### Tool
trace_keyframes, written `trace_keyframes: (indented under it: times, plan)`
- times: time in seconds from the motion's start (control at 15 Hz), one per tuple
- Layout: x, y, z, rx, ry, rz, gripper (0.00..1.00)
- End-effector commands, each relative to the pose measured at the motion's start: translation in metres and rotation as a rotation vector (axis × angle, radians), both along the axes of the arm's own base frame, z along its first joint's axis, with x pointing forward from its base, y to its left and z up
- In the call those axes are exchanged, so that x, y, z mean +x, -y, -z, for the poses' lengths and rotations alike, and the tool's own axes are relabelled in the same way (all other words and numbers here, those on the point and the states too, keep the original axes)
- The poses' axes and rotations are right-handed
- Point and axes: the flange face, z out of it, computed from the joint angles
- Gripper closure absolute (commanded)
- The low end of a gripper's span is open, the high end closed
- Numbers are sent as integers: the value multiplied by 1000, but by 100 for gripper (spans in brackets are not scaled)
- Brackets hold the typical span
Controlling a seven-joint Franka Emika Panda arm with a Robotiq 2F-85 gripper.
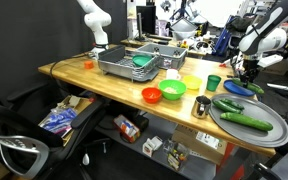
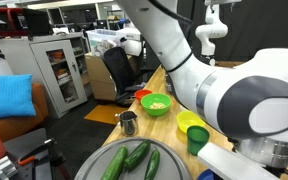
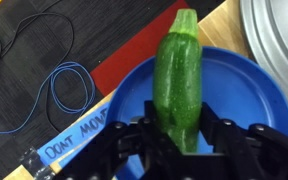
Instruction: Move the cucumber from the blue plate to the grey tray
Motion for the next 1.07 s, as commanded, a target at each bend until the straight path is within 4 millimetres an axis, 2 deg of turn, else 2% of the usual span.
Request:
trace_keyframes:
  times: [0.0, 0.2, 0.4, 1.0]
  plan:
    - [-15, -10, -29, 52, 56, -59, 79]
    - [-24, -26, -50, 92, 87, -112, 79]
    - [-42, -47, -63, 154, 96, -167, 79]
    - [-142, -88, -48, 376, 80, -179, 79]
